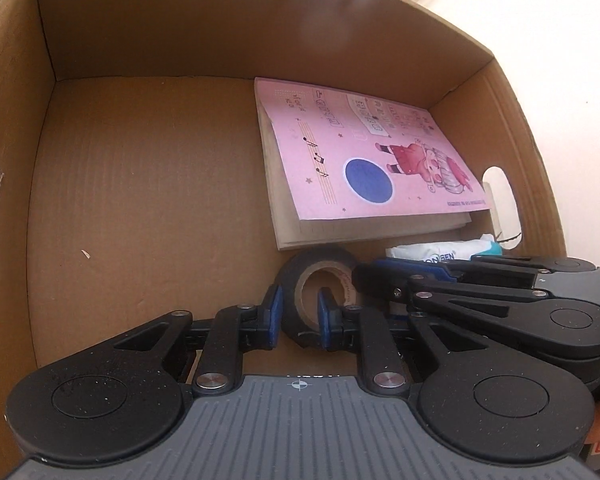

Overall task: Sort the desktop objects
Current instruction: 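Lower the tape roll into the box and open both grippers, then move both tools down to the rose-gold round tin beside the plush doll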

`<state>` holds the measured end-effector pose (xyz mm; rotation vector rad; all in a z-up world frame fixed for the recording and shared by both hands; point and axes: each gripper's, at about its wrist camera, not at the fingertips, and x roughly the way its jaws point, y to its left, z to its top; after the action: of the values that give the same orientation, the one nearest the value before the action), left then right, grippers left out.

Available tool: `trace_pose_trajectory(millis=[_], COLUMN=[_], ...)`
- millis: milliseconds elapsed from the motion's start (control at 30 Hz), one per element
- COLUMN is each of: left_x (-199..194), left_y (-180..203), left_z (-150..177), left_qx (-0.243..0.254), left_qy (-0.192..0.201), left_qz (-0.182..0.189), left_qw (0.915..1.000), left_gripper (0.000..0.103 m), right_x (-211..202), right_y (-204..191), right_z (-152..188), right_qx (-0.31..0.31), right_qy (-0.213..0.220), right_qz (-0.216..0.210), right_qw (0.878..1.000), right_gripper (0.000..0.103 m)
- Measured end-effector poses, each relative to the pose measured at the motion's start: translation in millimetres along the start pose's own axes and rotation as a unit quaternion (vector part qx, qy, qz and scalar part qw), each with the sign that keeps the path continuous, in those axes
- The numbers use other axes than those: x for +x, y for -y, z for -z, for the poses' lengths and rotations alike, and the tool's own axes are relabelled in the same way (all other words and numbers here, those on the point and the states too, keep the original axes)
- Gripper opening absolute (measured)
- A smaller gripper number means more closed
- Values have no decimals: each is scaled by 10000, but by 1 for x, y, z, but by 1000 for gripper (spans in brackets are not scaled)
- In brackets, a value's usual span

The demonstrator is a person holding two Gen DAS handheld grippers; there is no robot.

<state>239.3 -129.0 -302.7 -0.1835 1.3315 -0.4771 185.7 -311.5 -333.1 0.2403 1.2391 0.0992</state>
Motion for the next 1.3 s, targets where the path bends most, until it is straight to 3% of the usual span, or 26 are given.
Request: trace_pose_trajectory(millis=[267,467,667,867,967,1033,1100,1167,1300], left_x=[0,-18,-53,-98,-117,-128,-138,-145,-151], left_y=[-5,-5,5,19,28,33,37,39,39], left_z=[1,6,19,54,78,94,110,128,161], left_qx=[-206,-218,-171,7,89,125,147,126,-10], left_qy=[26,609,1359,1954,2123,2185,2225,2264,2227], left_qz=[78,6,-31,16,67,94,90,52,-155], left_qw=[9998,9979,9906,9807,9771,9757,9748,9739,9748], left_gripper=[20,38,49,67,71,72,75,85,87], right_x=[-2,-16,-55,-98,-122,-133,-140,-143,-137], right_y=[-3,-4,-3,-3,-7,-11,-16,-23,-37], right_z=[0,7,14,27,42,53,65,76,97], right_qx=[1,-50,-58,-193,-410,-582,-739,-926,-1207], right_qy=[156,363,930,1422,1547,1523,1456,1317,1008], right_qz=[37,-61,-487,-915,-1148,-1298,-1427,-1536,-1691], right_qw=[9999,9993,9945,9854,9804,9780,9762,9749,9730], right_gripper=[14,16,17,30,36,41,57,61,62])
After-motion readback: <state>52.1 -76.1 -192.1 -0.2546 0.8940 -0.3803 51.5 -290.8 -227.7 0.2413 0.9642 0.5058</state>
